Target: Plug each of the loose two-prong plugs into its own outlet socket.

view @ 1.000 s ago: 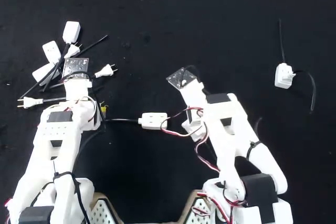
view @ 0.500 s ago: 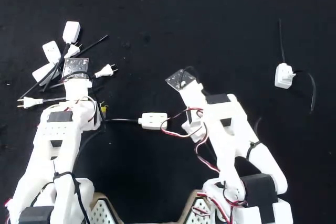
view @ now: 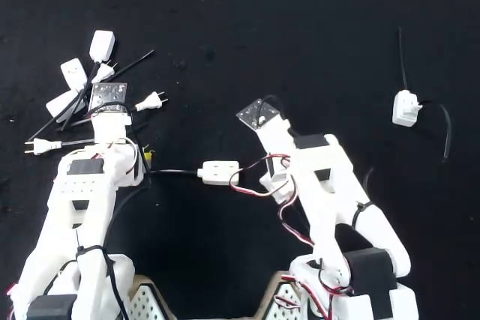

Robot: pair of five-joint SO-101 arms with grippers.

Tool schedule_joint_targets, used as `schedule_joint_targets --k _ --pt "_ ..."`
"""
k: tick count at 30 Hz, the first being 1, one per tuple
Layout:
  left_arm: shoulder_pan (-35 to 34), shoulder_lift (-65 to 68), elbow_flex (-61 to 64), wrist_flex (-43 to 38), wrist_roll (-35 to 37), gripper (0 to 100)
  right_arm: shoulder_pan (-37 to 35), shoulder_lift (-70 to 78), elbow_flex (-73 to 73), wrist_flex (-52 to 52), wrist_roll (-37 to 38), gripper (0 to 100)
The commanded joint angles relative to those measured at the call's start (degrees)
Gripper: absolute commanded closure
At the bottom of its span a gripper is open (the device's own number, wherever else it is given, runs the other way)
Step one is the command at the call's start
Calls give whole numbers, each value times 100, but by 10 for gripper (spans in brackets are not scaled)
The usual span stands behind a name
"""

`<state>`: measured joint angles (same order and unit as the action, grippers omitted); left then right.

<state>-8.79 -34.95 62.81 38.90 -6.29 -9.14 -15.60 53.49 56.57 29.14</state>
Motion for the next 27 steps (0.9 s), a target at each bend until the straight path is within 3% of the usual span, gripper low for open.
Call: schedule_joint_targets --k 1,5,9,13,19,24,27 --pt "-57 -167 -31 -44 18 780 -62 -40 4 -53 18 988" --pt "-57 -167 -31 -44 18 780 62 -523 -40 264 62 988" --pt "4 -167 -75 -35 53 780 62 -1930 -233 985 62 988" --pt "101 -167 -303 -35 62 780 -431 -3213 40 932 44 988" --pt "664 -167 -523 -26 62 780 -1336 -3908 1112 -686 -246 988" --pt "804 -167 -796 255 88 780 -1547 -3952 2070 -2180 -695 988" --pt "857 -176 -1138 791 677 780 -1547 -3952 2527 -3209 -1081 988"
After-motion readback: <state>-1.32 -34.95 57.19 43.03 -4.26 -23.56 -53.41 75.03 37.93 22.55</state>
